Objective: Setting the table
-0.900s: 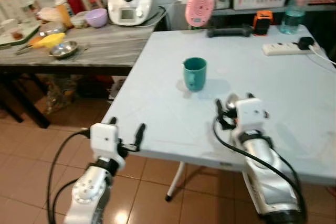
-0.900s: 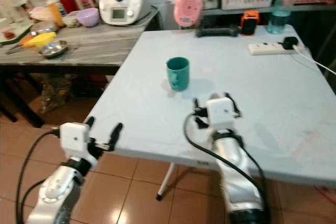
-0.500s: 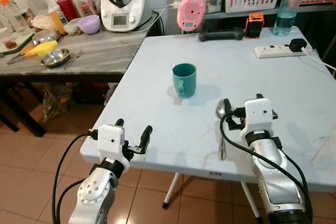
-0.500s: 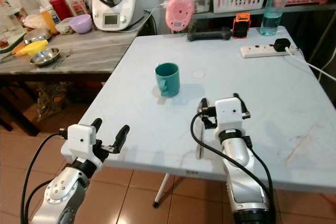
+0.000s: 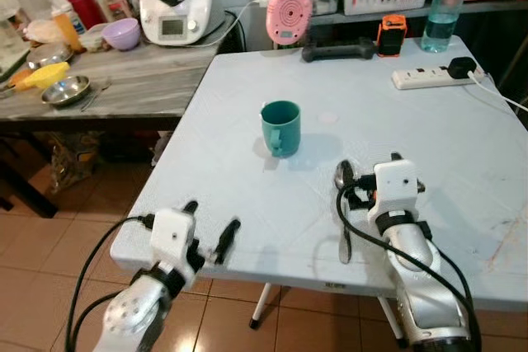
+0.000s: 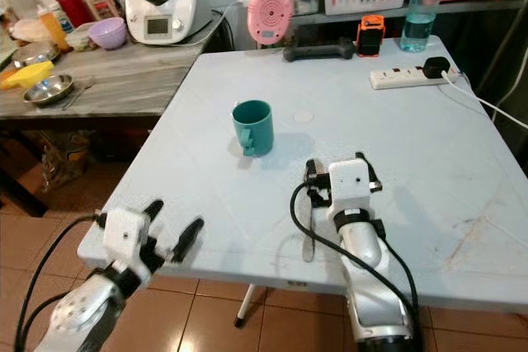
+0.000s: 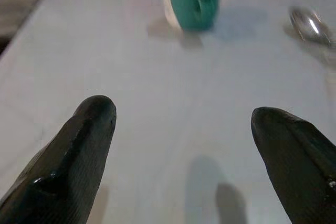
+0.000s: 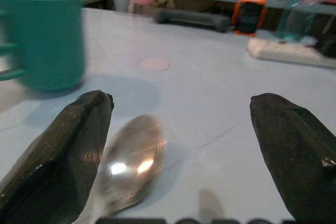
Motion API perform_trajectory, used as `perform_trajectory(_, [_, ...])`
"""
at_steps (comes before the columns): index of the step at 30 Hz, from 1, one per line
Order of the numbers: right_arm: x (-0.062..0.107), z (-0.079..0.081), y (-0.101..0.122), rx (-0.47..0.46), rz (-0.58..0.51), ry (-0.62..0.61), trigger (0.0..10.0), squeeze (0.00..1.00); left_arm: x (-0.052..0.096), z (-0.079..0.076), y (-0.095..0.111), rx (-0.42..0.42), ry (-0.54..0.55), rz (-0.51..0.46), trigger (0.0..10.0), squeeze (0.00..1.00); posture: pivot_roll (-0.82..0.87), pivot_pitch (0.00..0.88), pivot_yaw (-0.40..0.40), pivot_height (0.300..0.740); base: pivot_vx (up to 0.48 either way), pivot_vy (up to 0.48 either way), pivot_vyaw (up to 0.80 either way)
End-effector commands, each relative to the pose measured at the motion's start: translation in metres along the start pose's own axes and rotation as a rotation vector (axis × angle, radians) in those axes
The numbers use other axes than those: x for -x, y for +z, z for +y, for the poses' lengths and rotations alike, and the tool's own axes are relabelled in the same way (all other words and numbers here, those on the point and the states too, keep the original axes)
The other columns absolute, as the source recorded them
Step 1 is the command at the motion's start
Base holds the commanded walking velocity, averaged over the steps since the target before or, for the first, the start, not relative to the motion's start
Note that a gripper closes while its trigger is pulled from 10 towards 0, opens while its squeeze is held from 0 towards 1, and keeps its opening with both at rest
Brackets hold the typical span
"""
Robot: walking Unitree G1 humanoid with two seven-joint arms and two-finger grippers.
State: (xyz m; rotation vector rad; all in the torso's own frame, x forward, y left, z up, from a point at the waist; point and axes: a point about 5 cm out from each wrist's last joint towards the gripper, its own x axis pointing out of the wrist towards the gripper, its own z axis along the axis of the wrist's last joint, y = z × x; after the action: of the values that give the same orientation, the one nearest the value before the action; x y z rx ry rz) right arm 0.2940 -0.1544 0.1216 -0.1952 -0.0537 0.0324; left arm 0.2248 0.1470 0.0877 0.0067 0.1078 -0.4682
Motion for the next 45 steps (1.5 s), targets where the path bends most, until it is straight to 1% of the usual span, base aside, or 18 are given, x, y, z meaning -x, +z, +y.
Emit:
perform_trajectory(1, [0.002,0.009,0.006,-0.023,-0.012,0.025,10.0,0.0,0.004,0.002,0.005,-0.03,-0.055,0.004,10.0,0.0,-0.13,0.056,0.144,0.74,0.0,0.0,0.0])
perform_trajectory(8, [0.007,0.012,0.004,-0.051,0.011,0.039,10.0,0.0,0.006,0.009,0.009,-0.068,-0.112,0.024,10.0,0.0,-0.15,0.074,0.163,0.74,0.0,0.0,0.0])
perform_trajectory(9, [0.008,0.013,0.003,-0.052,0.024,0.046,10.0,0.0,0.006,0.009,0.009,-0.064,-0.121,0.025,10.0,0.0,-0.15,0.074,0.164,0.74,0.0,0.0,0.0])
perform_trajectory(10, [0.01,0.016,-0.004,-0.059,0.071,0.044,10.0,0.0,0.005,0.007,0.009,-0.065,-0.149,0.032,10.0,0.0,-0.15,0.077,0.166,0.74,0.0,0.0,0.0])
perform_trajectory(12, [0.013,0.014,-0.011,-0.088,0.13,0.008,10.0,0.0,0.004,0.004,0.009,-0.065,-0.19,0.039,10.0,0.0,-0.16,0.079,0.166,0.74,0.0,0.0,0.0])
perform_trajectory(14, [0.015,0.011,-0.015,-0.126,0.159,-0.003,10.0,0.0,0.003,0.0,0.009,-0.061,-0.218,0.044,10.0,0.0,-0.16,0.083,0.168,0.74,0.0,0.0,0.0])
perform_trajectory(16, [0.016,0.009,-0.017,-0.125,0.173,-0.007,10.0,0.0,0.003,-0.002,0.009,-0.059,-0.232,0.049,10.0,0.0,-0.17,0.085,0.168,0.74,0.0,0.0,0.0])
perform_trajectory(20, [0.016,0.008,-0.021,-0.164,0.214,-0.008,10.0,0.0,0.003,-0.006,0.007,-0.053,-0.246,0.056,10.0,0.0,-0.17,0.087,0.169,0.74,0.0,0.0,0.0])
perform_trajectory(25, [0.012,0.015,-0.02,-0.175,0.261,0.003,10.0,0.0,0.002,-0.01,0.008,-0.042,-0.274,0.059,10.0,0.0,-0.17,0.089,0.168,0.74,0.0,0.0,0.0])
perform_trajectory(32, [0.008,0.022,-0.009,-0.203,0.265,0.03,10.0,0.0,0.001,-0.012,0.011,-0.041,-0.289,0.053,10.0,0.0,-0.17,0.087,0.165,0.74,0.0,0.0,0.0])
perform_trajectory(37, [0.006,0.027,-0.006,-0.215,0.345,0.043,10.0,0.0,0.0,-0.015,0.01,-0.036,-0.3,0.057,10.0,0.0,-0.17,0.087,0.164,0.74,0.0,0.0,0.0])
perform_trajectory(38, [0.007,0.029,-0.004,-0.229,0.354,0.052,8.5,0.0,0.001,-0.016,0.01,-0.035,-0.304,0.06,10.0,0.0,-0.17,0.087,0.164,0.74,0.0,0.0,0.0])
perform_trajectory(39, [0.007,0.03,-0.004,-0.227,0.368,0.054,6.3,0.0,0.001,-0.016,0.009,-0.034,-0.305,0.061,10.0,0.0,-0.17,0.087,0.164,0.74,0.0,0.0,0.0])
perform_trajectory(40, [0.008,0.031,-0.004,-0.216,0.389,0.059,2.5,0.0,0.0,-0.017,0.009,-0.033,-0.306,0.062,10.0,0.0,-0.17,0.087,0.169,0.74,0.0,0.0,0.0])
perform_trajectory(42, [0.008,0.031,-0.004,-0.209,0.403,0.063,2.5,0.0,0.0,-0.017,0.009,-0.033,-0.307,0.063,10.0,0.0,-0.17,0.087,0.169,0.74,0.0,0.0,0.0])
perform_trajectory(43, [0.01,0.033,-0.005,-0.211,0.45,0.077,0.0,0.0,0.0,-0.017,0.009,-0.031,-0.313,0.067,10.0,0.0,-0.18,0.087,0.171,0.74,0.0,0.0,0.0])
perform_trajectory(44, [0.01,0.033,-0.005,-0.211,0.45,0.077,0.0,0.0,0.0,-0.017,0.009,-0.031,-0.313,0.067,10.0,0.0,-0.18,0.087,0.171,0.74,0.0,0.0,0.0])
perform_trajectory(45, [0.011,0.034,-0.003,-0.21,0.487,0.084,0.0,0.0,-0.001,-0.017,0.009,-0.031,-0.318,0.069,10.0,0.0,-0.18,0.089,0.172,0.74,0.0,0.0,0.0])
